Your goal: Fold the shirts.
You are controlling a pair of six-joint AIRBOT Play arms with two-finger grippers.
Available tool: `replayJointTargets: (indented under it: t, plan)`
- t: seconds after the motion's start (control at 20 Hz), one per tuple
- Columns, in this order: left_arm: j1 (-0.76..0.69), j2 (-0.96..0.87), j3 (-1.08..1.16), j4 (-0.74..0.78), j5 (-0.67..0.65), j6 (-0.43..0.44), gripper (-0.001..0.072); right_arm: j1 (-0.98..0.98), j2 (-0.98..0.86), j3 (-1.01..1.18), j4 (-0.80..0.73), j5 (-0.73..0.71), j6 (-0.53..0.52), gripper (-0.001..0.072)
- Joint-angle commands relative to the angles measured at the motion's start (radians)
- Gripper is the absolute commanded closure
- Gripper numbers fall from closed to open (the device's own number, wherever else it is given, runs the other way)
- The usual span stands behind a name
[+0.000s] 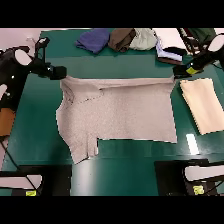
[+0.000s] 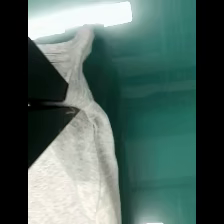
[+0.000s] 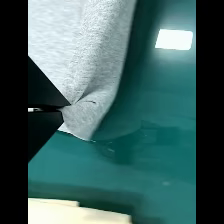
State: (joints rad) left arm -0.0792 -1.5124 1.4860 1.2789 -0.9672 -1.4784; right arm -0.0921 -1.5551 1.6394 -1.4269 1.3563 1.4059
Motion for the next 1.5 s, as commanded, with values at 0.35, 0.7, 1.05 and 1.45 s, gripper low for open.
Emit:
replayJointTargets:
  t: [0.35, 0.7, 1.05, 1.45]
  plan:
    - [0.001, -0.09, 0.066, 0.024, -0.327, 0.047, 0.0686, 0.005, 0.026, -0.094, -0.016, 0.002, -0.002, 0.0698]
    - [0.001, -0.09, -0.141, 0.025, -0.307, 0.035, 0.023, 0.005, 0.134, -0.409, -0.005, -0.099, 0.0, 0.047]
    - [0.001, 0.213, -0.309, 0.119, -0.364, -0.05, 0.017, 0.005, 0.234, -0.332, -0.004, 0.062, -0.019, 0.0313]
    - [0.001, 0.616, -0.936, 0.044, -0.24, -0.174, 0.0168, 0.005, 0.511, -0.547, 0.178, -0.023, -0.019, 0.0313]
